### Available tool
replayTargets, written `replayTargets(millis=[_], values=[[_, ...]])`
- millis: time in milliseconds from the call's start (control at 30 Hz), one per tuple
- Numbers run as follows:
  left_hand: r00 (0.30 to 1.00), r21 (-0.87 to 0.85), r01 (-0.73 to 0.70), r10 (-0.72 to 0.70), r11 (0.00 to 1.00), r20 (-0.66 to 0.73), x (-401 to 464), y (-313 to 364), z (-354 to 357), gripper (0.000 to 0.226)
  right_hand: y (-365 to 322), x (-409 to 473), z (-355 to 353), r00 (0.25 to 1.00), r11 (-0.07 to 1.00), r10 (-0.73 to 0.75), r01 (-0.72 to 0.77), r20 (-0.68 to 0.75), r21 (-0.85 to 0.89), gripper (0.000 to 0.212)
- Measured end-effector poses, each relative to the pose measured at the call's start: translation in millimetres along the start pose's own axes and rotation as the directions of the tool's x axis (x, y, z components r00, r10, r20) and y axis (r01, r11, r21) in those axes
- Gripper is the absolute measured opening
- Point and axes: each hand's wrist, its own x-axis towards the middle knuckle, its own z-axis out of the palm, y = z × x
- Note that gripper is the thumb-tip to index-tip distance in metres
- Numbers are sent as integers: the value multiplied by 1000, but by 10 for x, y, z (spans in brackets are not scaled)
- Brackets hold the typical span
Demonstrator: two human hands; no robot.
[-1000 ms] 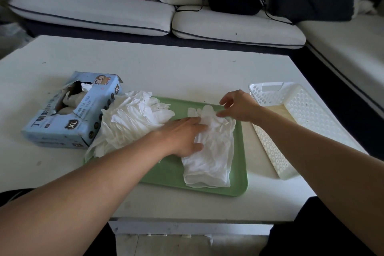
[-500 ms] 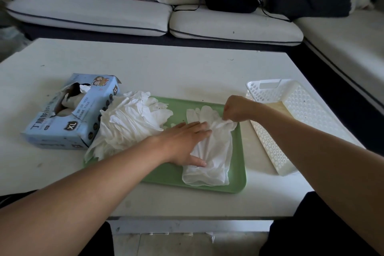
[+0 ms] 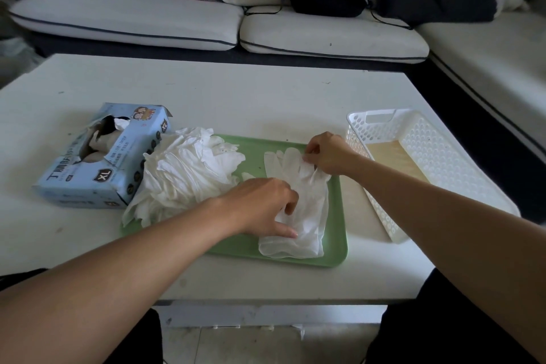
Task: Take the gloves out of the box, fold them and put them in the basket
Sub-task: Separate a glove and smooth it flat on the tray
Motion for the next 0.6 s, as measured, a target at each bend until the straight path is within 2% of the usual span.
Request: replayTargets(millis=[133,267,467,533,600], values=[[994,-187,15,5,982,105,-14,64,104,28,-29,55,64,999,997,47,-47,-6,-55,12],[987,-255,35,7,966,162,-23,46,159,27,11,76,15,997,990,76,-77,-14,-122,19],[989,-304,13,33,953,147,-4,13,173,26,-75,-99,-287,996,991,-52,42,-75,-125,17],[990,-317,-6,49,948,129,-2,22,164,25,-163,-276,-421,995,981,-92,86,-23,-174,11],[994,-319,-9,42,948,97,-27,63,118,25,-267,-577,-538,991,966,-104,122,87,-229,12]])
